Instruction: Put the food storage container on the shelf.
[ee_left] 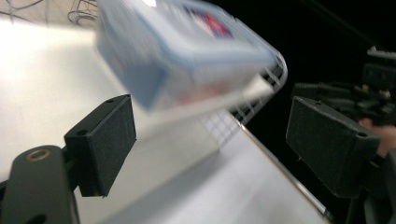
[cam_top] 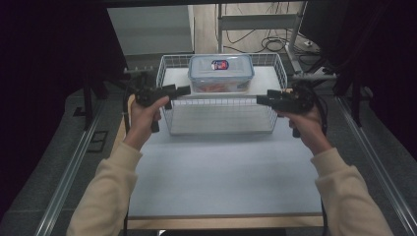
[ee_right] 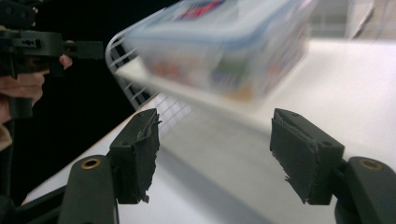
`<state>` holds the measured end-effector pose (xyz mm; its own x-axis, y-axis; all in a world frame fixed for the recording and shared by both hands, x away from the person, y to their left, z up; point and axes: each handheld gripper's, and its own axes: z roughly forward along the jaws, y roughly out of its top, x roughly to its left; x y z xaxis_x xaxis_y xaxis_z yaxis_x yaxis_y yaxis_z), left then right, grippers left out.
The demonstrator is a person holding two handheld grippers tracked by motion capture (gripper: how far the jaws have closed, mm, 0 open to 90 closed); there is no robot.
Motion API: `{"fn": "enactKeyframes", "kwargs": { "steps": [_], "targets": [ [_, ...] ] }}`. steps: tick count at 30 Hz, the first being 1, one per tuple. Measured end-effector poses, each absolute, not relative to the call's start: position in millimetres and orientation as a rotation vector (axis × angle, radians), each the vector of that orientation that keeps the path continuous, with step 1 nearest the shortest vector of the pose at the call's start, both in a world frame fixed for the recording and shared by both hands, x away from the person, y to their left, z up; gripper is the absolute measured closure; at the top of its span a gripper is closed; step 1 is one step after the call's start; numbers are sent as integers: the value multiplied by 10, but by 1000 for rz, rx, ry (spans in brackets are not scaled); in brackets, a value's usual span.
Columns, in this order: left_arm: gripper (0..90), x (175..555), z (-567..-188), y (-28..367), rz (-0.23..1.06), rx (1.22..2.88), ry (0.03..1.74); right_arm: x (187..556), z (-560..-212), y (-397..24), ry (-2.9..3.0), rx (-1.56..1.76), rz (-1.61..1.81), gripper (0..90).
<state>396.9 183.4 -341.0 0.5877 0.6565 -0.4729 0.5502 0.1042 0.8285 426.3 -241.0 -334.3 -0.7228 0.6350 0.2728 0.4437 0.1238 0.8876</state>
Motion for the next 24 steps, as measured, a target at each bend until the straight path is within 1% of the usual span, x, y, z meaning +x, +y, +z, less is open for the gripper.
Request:
{"fn": "enactKeyframes", "kwargs": {
  "steps": [3,8,11,16,22,24],
  "targets": [
    [158,3670,-3600,1824,104,1593,1022,3981,-3565,-2470,2249,1021,1644,313],
    [162,3277,-3942,1763,78,1651,994,3690,-3884,-2492,2300,964,1607,295],
    [165,3114,-4130,1736,97,1681,992,3557,-4066,-2478,2336,957,1566,278],
    [170,2991,-4386,1686,88,1726,1000,3412,-4361,-2434,2390,969,1514,268],
    [173,2980,-4460,1667,84,1723,993,3398,-4399,-2411,2380,962,1521,258],
    [173,2978,-4474,1658,96,1738,987,3391,-4391,-2414,2372,949,1520,239]
  ]
}}
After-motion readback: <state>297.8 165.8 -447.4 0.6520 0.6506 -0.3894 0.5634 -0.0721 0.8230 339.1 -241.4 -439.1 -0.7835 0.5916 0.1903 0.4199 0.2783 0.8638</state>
